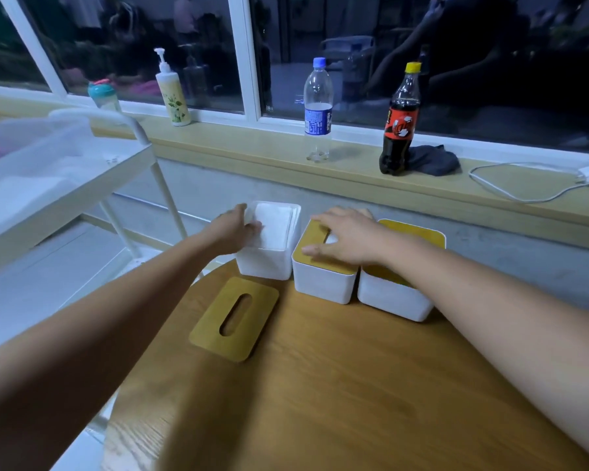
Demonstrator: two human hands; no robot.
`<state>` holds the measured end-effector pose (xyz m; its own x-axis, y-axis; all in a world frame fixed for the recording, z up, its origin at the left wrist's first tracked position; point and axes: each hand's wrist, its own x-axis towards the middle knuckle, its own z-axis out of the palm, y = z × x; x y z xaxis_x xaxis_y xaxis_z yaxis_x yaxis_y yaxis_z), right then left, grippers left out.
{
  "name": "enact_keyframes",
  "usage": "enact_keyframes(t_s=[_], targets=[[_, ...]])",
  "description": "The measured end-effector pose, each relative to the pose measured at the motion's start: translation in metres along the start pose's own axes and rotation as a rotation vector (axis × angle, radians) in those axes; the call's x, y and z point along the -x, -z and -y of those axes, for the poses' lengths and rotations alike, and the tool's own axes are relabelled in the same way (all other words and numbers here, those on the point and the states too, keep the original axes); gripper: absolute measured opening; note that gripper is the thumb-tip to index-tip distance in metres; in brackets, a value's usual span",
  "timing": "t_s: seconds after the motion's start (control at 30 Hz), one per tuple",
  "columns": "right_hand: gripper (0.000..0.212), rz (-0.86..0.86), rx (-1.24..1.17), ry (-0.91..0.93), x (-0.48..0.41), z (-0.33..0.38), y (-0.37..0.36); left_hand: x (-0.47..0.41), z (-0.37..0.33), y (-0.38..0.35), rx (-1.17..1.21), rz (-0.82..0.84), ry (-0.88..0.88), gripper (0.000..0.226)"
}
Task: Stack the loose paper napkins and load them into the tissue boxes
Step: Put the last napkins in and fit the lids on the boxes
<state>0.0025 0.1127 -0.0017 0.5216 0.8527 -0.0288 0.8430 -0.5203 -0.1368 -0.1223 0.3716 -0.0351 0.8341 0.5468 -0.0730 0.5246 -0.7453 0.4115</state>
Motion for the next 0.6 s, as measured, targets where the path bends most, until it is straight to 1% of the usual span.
enact_keyframes(t_s=[0.1, 0.17, 0.23, 0.3, 0.37, 0.4, 0.43, 0.5, 0.57, 0.6], targets=[[0.078, -0.039, -0.037, 0.08, 0.004, 0.033, -0.007, 0.01, 0.01, -0.007, 0.125, 0.021, 0.009, 0.056], [0.06, -0.115, -0.029, 0.149, 0.008, 0.057, -0.014, 0.015, 0.013, -0.006, 0.171, 0.031, -0.035, 0.052], [0.041, -0.187, 0.012, 0.248, 0.014, 0.082, -0.026, 0.018, 0.015, -0.007, 0.165, 0.065, -0.069, 0.048], [0.031, -0.23, 0.033, 0.333, 0.021, 0.106, -0.045, 0.022, 0.013, -0.005, 0.174, 0.083, -0.088, 0.042], [0.024, -0.29, 0.074, 0.393, 0.025, 0.124, -0.065, 0.028, 0.011, -0.003, 0.221, 0.083, -0.103, 0.042], [0.02, -0.309, 0.099, 0.416, 0.026, 0.132, -0.072, 0.029, 0.012, -0.002, 0.243, 0.088, -0.108, 0.046], [0.018, -0.304, 0.105, 0.436, 0.027, 0.138, -0.078, 0.031, 0.014, -0.001, 0.264, 0.09, -0.11, 0.051], [0.023, -0.179, 0.048, 0.456, 0.03, 0.15, -0.089, 0.037, 0.021, 0.004, 0.317, 0.072, -0.082, 0.063], [0.038, -0.012, -0.002, 0.426, 0.033, 0.158, -0.099, 0.048, 0.029, 0.008, 0.38, 0.027, -0.046, 0.072], [0.046, 0.038, -0.008, 0.408, 0.034, 0.162, -0.102, 0.055, 0.033, 0.011, 0.418, 0.007, -0.027, 0.072]])
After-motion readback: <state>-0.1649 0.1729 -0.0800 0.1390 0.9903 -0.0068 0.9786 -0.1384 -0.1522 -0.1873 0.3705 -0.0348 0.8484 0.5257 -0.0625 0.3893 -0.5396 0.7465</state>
